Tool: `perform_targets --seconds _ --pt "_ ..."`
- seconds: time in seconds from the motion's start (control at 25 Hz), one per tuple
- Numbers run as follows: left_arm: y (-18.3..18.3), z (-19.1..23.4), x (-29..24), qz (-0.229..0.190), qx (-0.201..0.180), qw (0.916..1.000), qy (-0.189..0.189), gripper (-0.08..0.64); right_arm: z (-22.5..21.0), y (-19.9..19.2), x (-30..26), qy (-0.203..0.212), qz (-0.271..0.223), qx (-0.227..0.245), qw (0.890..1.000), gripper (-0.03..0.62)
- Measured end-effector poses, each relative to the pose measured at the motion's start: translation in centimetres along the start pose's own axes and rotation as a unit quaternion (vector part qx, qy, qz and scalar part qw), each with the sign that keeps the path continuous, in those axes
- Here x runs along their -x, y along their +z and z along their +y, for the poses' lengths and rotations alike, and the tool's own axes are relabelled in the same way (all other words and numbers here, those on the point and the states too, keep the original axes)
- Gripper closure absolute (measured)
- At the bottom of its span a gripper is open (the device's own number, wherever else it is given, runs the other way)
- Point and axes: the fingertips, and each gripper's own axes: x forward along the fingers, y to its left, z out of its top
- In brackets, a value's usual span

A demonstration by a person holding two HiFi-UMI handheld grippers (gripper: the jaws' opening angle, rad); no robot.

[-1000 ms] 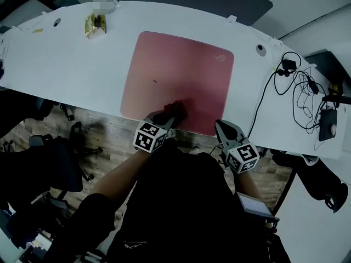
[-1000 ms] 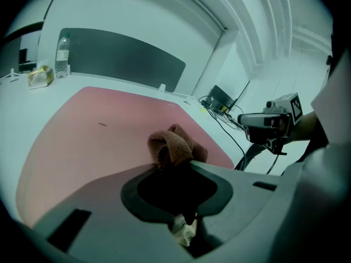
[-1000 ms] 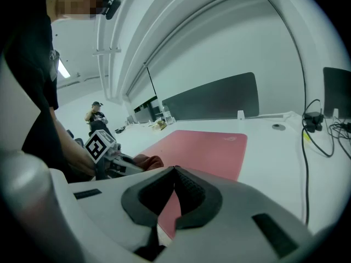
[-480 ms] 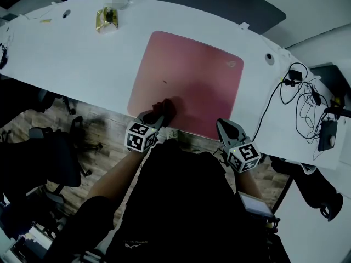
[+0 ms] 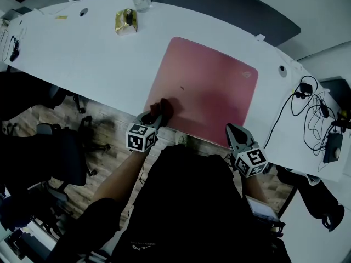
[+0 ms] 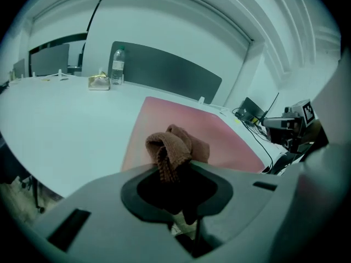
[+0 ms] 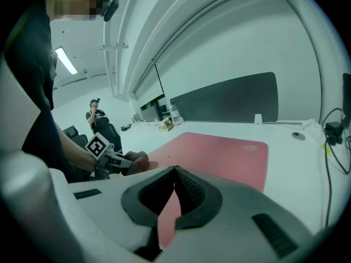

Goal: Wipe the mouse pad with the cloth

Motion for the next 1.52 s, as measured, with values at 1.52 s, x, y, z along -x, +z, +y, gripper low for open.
perform_targets --seconds 1.52 --pt "6.1 2.7 -3.2 -0.014 -0.085 0.9952 0.048 0.488 -0.8 -0.5 3.2 -0.075 -0.048 -0.03 0.996 0.568"
